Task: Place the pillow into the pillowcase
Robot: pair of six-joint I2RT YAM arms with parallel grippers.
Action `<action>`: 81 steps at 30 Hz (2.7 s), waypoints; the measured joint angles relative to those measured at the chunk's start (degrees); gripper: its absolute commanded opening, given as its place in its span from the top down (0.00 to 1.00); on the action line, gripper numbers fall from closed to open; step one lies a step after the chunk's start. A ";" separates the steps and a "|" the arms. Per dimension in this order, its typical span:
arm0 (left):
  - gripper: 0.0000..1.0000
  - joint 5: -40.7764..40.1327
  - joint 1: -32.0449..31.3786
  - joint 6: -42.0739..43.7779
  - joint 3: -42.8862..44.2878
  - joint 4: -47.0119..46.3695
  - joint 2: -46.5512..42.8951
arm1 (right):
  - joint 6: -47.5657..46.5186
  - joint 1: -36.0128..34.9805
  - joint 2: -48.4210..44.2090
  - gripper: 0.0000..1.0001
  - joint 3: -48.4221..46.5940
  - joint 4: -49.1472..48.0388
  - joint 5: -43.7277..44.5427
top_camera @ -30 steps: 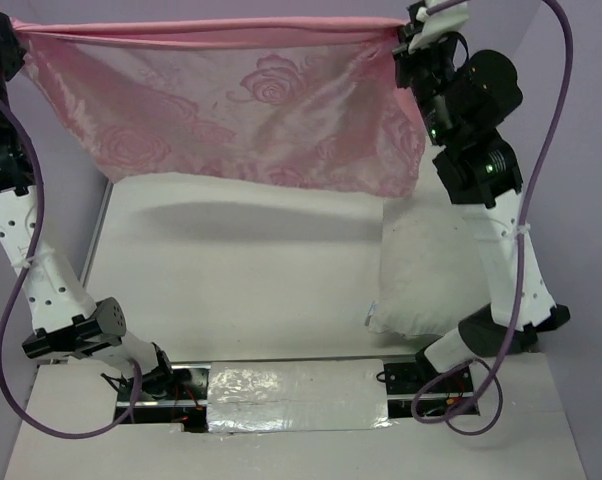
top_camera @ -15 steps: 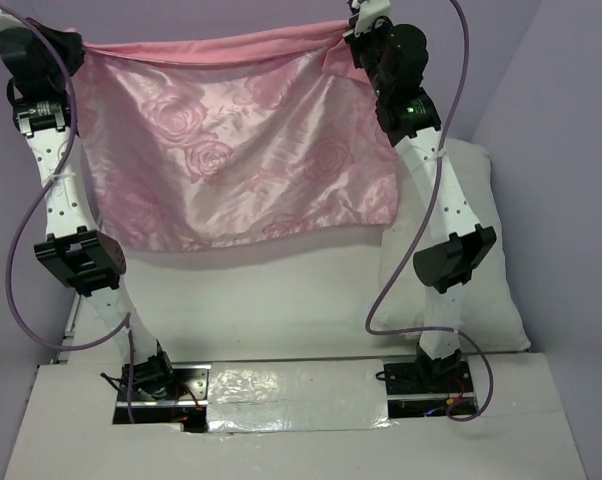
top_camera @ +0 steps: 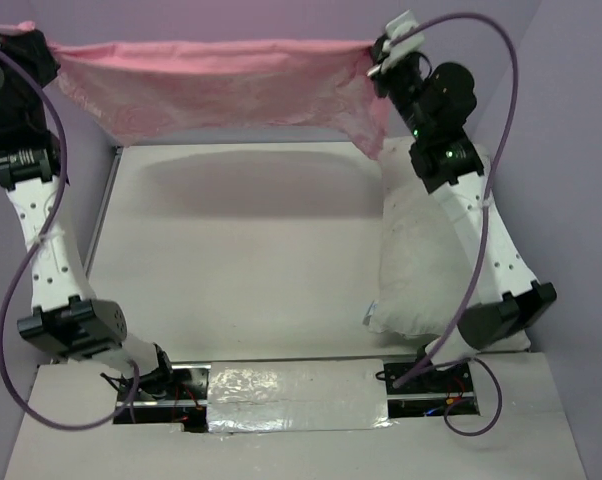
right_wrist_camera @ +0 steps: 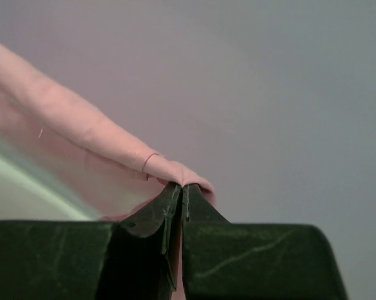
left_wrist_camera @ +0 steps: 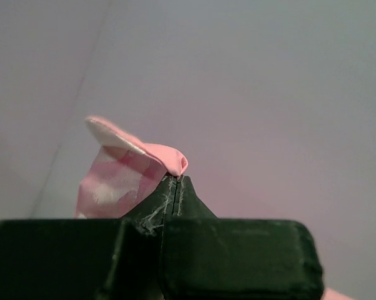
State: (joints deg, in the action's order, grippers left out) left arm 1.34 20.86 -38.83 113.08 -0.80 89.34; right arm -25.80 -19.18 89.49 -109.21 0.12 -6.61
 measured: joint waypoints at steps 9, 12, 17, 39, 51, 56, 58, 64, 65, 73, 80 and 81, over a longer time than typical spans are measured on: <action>1.00 -11.23 0.39 2.64 -46.99 -4.33 -19.50 | -3.80 -15.28 -12.98 0.85 35.93 3.45 -4.22; 1.00 -18.27 0.37 0.66 -57.31 1.29 -21.18 | -1.31 -19.61 -12.98 0.85 43.85 7.39 -4.44; 0.71 -33.92 0.72 -11.13 -61.11 16.57 -20.72 | 6.05 -28.24 -12.87 0.70 49.64 14.80 -6.93; 0.01 -30.80 -5.86 -11.78 -35.65 32.87 -3.26 | 35.30 -11.54 -4.02 0.00 39.52 16.70 -4.83; 0.01 -17.84 -18.88 -4.63 -29.11 29.79 20.41 | 41.70 -10.91 20.85 0.00 26.43 22.73 6.78; 0.01 -20.11 -17.94 -5.16 -30.32 31.87 21.84 | 42.99 -12.20 22.27 0.00 28.59 23.30 7.34; 0.01 -21.16 -17.14 -5.86 -30.93 32.54 21.92 | 43.34 -13.46 22.27 0.00 30.62 22.97 7.13; 0.01 -26.16 -12.33 -9.70 -33.64 35.80 21.97 | 43.30 -19.08 22.18 0.00 34.49 22.73 7.39; 0.01 -26.84 -11.52 -10.10 -34.01 36.50 21.99 | 43.36 -20.00 22.05 0.00 34.73 22.49 7.45; 0.01 -31.58 -10.25 -14.01 -34.40 41.22 21.44 | 44.41 -24.33 20.37 0.00 35.34 24.13 9.03; 0.01 -31.74 -11.26 -12.24 -26.47 42.34 14.97 | 44.61 -17.59 8.33 0.00 28.92 33.44 13.38; 0.01 -31.65 -11.63 -11.74 -25.49 41.77 13.31 | 44.63 -15.98 5.79 0.00 28.13 34.12 13.99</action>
State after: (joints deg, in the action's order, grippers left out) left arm -30.30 9.23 -50.57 87.59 40.97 102.65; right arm 18.83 -35.16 95.29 -81.08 34.24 7.38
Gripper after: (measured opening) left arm 0.993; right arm 0.998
